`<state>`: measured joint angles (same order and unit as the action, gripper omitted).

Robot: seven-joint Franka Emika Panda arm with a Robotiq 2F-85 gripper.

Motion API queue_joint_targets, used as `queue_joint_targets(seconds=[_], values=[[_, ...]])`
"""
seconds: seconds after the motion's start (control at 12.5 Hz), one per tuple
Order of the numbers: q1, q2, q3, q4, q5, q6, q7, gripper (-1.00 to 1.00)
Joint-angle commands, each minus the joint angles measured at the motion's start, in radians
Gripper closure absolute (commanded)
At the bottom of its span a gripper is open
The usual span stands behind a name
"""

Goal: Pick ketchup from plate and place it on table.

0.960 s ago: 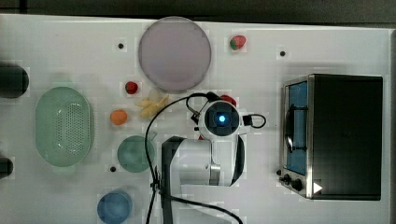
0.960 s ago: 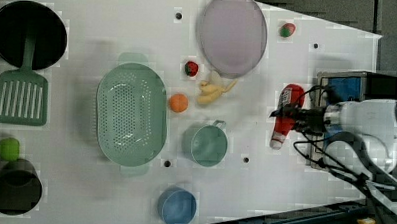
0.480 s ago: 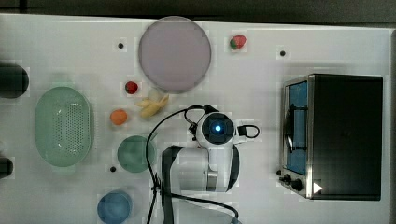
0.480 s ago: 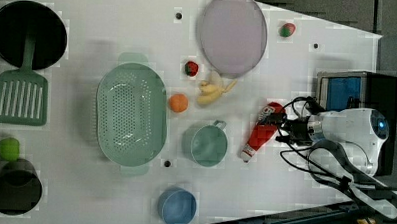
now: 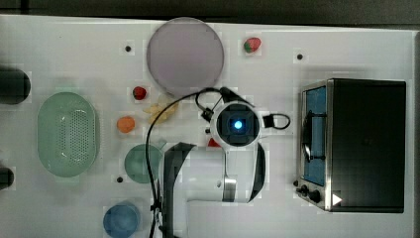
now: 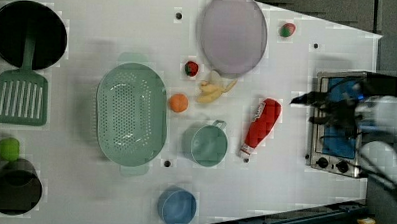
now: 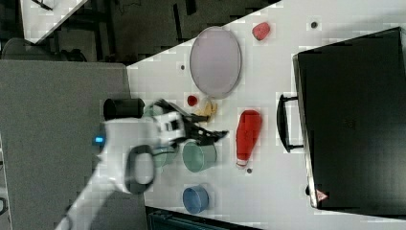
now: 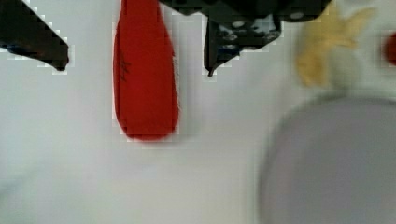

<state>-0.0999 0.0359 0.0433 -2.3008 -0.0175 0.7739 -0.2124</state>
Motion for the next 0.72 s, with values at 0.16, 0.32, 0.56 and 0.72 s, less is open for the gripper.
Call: queue_joint_targets(seconds=[0.16, 0.32, 0.56, 0.72], values=[[-0.003, -0.088, 0.003, 0.23, 0.012, -0.233, 0.135, -1.0], [-0.003, -0.093, 0.003, 0.368, 0.012, -0.379, 0.135, -1.0], [-0.004, -0.09, 0.0, 0.525, 0.011, -0.614, 0.135, -1.0], [-0.004, -0.091, 0.0, 0.574, 0.011, -0.713, 0.135, -1.0]])
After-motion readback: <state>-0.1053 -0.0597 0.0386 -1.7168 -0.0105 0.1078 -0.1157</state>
